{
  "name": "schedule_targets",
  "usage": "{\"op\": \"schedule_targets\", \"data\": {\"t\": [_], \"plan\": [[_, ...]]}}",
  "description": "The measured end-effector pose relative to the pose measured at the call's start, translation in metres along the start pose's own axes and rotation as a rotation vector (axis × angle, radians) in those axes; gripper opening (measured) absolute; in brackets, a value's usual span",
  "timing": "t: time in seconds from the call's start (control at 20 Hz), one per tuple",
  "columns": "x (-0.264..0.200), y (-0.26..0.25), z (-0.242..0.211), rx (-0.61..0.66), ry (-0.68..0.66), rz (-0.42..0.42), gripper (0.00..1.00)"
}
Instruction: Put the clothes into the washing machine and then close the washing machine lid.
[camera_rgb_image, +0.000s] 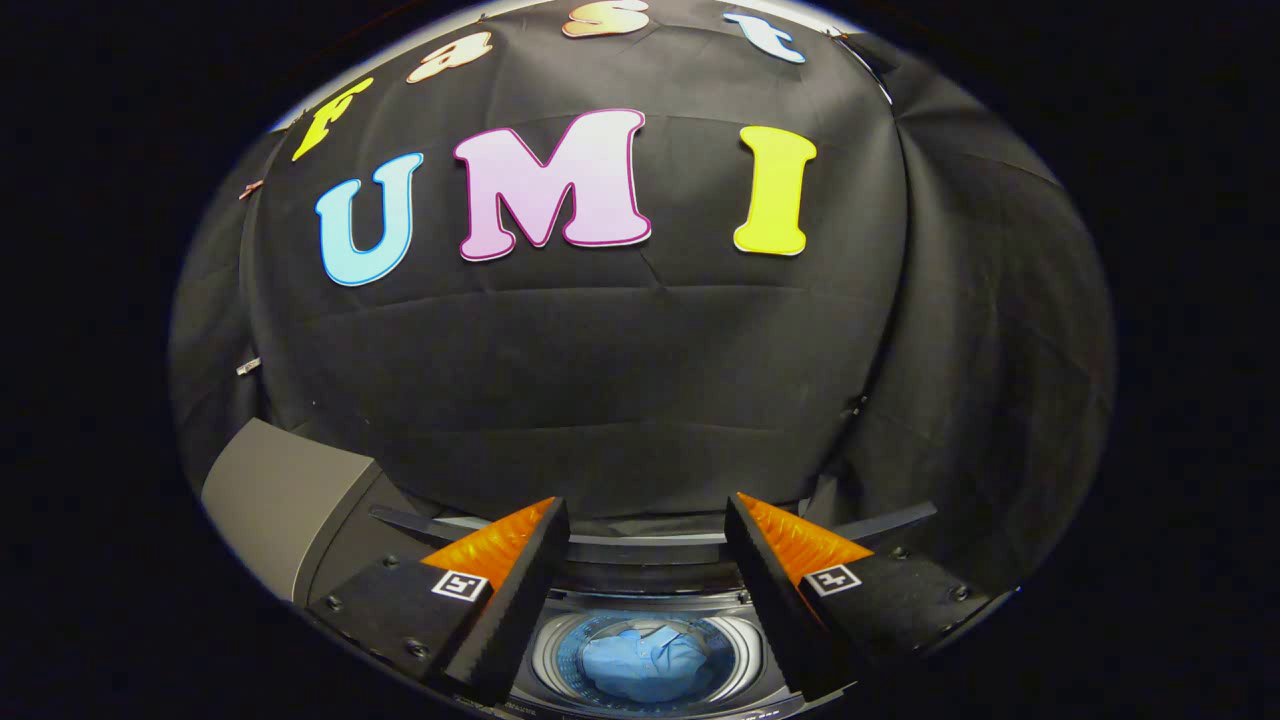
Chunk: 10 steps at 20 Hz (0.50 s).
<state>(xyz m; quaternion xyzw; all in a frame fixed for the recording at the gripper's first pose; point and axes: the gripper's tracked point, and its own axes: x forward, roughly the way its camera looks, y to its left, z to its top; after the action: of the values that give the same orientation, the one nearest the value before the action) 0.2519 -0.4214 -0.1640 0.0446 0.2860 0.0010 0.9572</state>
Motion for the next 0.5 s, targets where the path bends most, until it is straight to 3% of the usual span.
{"op": "schedule_targets", "data": {"t": [0.5], "plan": [[-0.027, 0.000, -0.023, 0.004, 0.009, -0.078, 0.99]]}}
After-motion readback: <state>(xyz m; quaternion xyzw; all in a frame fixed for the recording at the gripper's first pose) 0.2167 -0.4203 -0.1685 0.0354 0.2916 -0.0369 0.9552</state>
